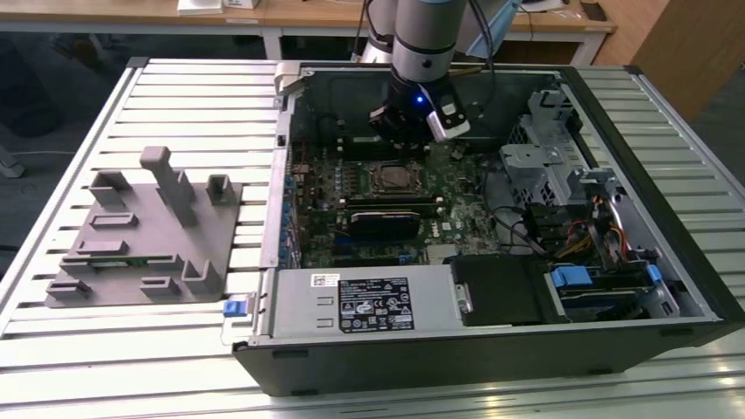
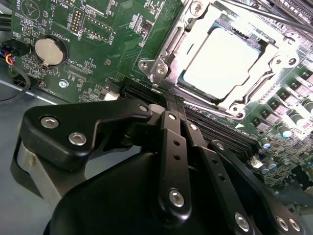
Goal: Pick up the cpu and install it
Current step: 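Install the first cpu locking lever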
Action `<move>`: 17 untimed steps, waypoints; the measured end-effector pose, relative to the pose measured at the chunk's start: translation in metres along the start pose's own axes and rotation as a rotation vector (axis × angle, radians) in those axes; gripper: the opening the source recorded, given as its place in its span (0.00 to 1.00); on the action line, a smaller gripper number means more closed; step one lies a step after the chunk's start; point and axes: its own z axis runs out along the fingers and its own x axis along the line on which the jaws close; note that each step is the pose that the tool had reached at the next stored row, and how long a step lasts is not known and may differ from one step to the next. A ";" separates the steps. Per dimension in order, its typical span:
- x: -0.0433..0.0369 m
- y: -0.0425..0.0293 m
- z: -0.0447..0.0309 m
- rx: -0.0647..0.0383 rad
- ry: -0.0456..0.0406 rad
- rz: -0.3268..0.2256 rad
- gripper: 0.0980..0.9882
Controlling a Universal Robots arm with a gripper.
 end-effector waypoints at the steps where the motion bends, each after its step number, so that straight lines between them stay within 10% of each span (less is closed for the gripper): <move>1: 0.0000 0.0000 0.0000 0.001 0.0000 0.000 0.01; 17: 0.0000 -0.0001 -0.0002 0.004 -0.0003 0.000 0.01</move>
